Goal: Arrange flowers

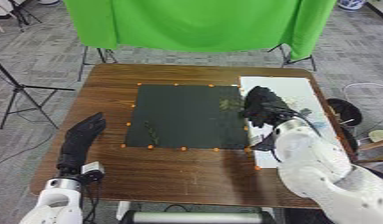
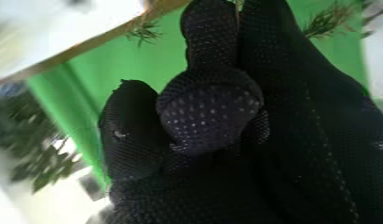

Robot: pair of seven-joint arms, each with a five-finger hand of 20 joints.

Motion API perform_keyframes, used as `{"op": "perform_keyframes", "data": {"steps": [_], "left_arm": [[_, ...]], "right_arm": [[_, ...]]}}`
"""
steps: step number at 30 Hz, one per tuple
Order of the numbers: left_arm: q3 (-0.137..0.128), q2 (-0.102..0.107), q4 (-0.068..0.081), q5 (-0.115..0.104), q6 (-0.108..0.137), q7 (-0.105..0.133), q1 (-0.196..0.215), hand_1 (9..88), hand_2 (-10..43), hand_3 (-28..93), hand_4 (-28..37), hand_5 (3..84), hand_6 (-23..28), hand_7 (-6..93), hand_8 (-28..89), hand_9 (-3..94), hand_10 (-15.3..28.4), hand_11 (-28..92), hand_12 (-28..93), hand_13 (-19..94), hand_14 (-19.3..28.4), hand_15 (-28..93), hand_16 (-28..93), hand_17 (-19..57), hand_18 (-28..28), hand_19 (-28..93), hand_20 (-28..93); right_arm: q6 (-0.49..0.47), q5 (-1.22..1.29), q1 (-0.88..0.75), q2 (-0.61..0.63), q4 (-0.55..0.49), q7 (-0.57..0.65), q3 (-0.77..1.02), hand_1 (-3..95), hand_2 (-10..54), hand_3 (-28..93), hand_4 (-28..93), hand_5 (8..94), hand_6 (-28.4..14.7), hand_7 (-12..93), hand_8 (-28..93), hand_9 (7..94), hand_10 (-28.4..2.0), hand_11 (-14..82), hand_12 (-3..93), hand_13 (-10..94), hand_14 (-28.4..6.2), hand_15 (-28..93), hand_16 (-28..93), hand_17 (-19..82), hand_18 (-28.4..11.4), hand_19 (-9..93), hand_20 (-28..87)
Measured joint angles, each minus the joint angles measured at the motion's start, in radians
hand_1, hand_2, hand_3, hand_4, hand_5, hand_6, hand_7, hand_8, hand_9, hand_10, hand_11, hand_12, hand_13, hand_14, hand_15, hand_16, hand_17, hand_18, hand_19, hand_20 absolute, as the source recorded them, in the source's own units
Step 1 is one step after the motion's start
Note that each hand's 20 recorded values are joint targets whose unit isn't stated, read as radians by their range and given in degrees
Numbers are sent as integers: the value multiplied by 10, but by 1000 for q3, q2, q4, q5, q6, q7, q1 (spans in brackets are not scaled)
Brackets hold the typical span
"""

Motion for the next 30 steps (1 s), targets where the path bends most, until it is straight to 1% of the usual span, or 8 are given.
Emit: {"op": "perform_keyframes", "data": {"steps": [5, 8, 15, 30], "left_arm": [[0, 3, 0, 0, -8, -7, -4, 247, -95, 719, -247, 444, 32, 110, -66, 412, 125, 153, 107, 338, 139, 95, -5, 79, 88, 20, 164], [0, 4, 0, 0, -9, -10, -4, 247, -95, 719, -247, 444, 32, 110, -66, 412, 125, 152, 107, 339, 140, 95, -5, 78, 88, 20, 164], [-1, 4, 0, 0, -12, -15, -4, 249, -95, 717, -245, 444, 32, 109, -66, 412, 125, 152, 108, 338, 140, 94, -5, 78, 88, 20, 164], [3, 5, 4, 5, -39, -26, -14, 249, -95, 716, -245, 441, 30, 108, -65, 412, 124, 150, 109, 338, 140, 94, -5, 76, 90, 19, 163]], "right_arm": [[-4, 53, 175, -92, 65, -2, -219, 562, -95, 639, -89, 719, -53, 421, 156, 937, -101, 361, 226, 937, -12, 599, 190, 761, -52, 886, 350], [-4, 73, 230, -148, 96, -2, -288, 565, -95, 636, -95, 718, -52, 425, 155, 937, -100, 363, 225, 937, -11, 600, 189, 761, -53, 886, 351], [2, 81, 263, -234, 150, 0, -317, 565, -95, 625, -106, 711, -51, 454, 155, 937, -99, 370, 219, 937, -13, 602, 186, 762, -52, 886, 350], [45, 141, 291, -309, 257, 28, -364, 549, -95, 594, -98, 703, -50, 491, 149, 937, -107, 372, 212, 937, -15, 600, 178, 769, -49, 881, 339]]}}
